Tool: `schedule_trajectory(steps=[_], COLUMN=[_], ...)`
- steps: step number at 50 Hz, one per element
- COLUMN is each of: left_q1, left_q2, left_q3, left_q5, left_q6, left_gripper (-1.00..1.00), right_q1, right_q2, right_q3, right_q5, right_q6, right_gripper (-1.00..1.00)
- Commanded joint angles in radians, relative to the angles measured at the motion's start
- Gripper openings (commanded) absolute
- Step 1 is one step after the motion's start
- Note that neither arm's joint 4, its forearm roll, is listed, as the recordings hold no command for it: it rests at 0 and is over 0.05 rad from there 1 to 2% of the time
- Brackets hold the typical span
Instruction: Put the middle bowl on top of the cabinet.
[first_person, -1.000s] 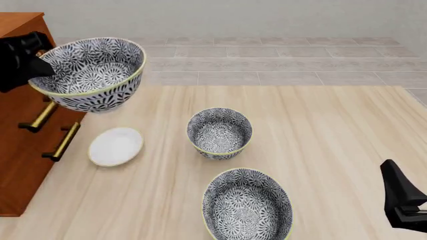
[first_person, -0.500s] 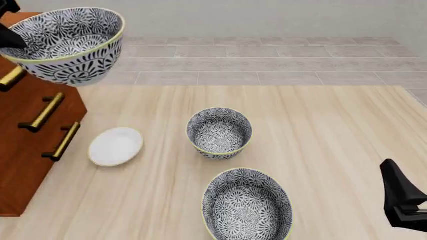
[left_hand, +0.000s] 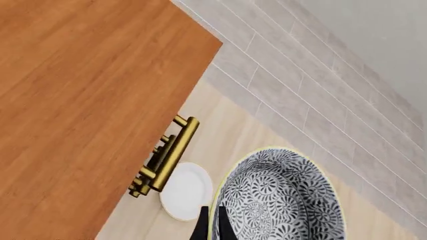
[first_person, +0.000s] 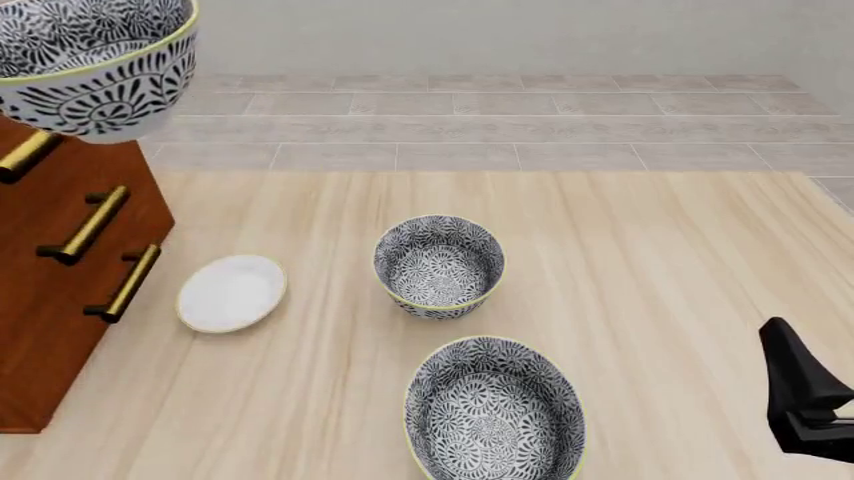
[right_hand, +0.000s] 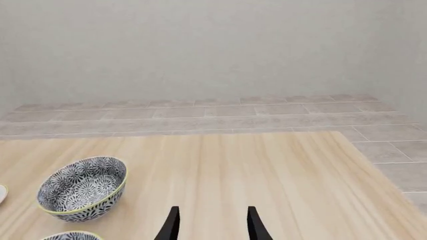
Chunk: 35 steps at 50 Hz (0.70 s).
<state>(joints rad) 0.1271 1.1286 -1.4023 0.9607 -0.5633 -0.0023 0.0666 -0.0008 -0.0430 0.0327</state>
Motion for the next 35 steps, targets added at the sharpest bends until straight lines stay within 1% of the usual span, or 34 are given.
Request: schedule_trajectory(steps=[1,12,28,32,35], left_q1=[0.044,0.072,0.152,0.183,0.191], left_q2=[0.013,0.025,0.064,0.073,0.077], left_q3=[-0.085,-0.180,-0.300,-0.315,-0.322], left_q5=[0.045,0.089,0.128,0.133,0.135], left_q6=[0.013,0.020,0.033,0.038,0.033], left_gripper=[-1.00,-1.00,-1.00,-1.00,-1.00], right_q1=[0.000,0.000,-0.002,-0.003,-0.003], right_q2=[0.003,-0.006,0.003,0.001,-0.001], right_q3=[0.000,0.000,0.000,0.000,0.000], right_q5=[-0.002,0.008,0.000,0.002,0.004], right_q6=[-0.001,0.000,0.002,0.003,0.004], right_gripper=[1.00,1.00,1.00,1.00,1.00])
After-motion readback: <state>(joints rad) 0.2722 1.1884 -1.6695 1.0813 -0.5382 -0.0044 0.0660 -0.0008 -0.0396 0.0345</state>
